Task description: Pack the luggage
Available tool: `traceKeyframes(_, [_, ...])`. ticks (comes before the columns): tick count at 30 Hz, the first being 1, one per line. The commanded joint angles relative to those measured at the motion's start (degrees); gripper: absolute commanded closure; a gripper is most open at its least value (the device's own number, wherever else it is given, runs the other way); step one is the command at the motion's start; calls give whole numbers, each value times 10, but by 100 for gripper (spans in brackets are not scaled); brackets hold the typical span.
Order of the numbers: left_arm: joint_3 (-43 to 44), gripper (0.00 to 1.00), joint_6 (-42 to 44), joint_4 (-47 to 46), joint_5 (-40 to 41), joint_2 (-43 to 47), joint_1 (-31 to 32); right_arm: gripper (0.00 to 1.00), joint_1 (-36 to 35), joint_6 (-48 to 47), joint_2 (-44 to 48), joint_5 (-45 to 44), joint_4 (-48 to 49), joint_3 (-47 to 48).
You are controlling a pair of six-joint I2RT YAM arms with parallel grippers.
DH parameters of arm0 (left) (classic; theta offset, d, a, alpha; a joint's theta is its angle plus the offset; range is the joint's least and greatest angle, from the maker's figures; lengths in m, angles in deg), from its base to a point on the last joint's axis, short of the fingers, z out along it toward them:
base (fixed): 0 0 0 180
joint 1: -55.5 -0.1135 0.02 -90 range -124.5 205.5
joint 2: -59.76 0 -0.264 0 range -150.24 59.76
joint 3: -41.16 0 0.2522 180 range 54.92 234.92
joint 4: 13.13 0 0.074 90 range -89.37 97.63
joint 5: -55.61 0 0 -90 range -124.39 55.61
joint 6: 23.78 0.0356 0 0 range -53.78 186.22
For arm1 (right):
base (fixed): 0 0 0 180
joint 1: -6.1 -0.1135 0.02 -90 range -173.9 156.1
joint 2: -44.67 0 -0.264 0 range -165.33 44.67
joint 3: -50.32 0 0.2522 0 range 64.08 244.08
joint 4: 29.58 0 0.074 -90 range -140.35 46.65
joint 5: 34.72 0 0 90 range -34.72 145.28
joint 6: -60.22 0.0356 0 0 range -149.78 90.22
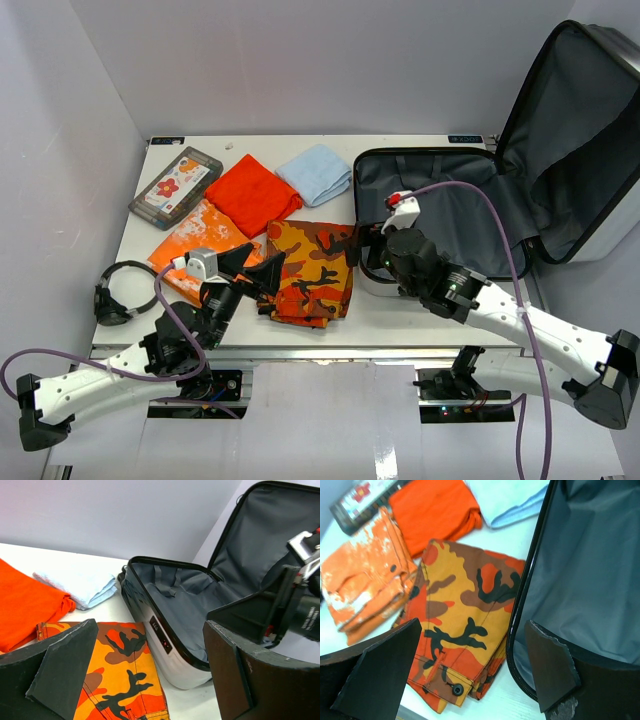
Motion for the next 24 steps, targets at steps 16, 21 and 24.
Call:
traceKeyframes(16, [0,2,13,-9,34,-20,6,6,-25,125,-147,-8,-44,44])
traceKeyframes(21, [0,2,12,-8,43,-19,6,3,-52,182,-234,-30,-71,97])
traceKeyframes(24, [0,2,10,-6,43,-13,7,3,-71,217,-267,-59,-100,120])
